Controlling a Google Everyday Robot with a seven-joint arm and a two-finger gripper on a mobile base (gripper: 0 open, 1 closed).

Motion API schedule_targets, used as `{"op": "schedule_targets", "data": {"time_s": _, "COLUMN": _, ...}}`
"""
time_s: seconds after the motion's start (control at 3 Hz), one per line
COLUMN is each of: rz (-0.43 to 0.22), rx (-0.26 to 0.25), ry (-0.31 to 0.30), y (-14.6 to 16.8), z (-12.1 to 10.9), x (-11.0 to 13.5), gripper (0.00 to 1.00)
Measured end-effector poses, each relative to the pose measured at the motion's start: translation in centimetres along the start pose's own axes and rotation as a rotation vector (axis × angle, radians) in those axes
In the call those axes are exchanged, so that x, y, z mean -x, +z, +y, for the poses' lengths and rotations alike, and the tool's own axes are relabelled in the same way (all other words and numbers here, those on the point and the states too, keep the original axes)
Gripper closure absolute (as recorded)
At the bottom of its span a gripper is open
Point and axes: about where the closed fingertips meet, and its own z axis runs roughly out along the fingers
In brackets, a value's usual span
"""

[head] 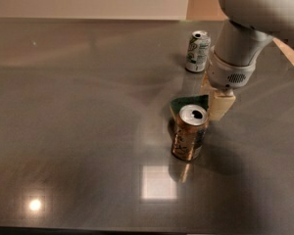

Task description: Move sponge near orange can

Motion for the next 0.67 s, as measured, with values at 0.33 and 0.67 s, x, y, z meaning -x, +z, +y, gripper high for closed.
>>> {"op": "schedule_targets", "data": {"time_s": 0.33, "rz": -0.001, "rx": -0.005, "ry": -0.001, "y": -0.01, "z": -0.09, "x": 0.14, "gripper": 0.13}}
{"op": "schedule_targets", "data": {"time_s": 0.67, "rz": -0.002, "rx": -0.009, "ry": -0.001, "y": -0.05, "z": -0.12, "x": 0.17, "gripper": 0.0}}
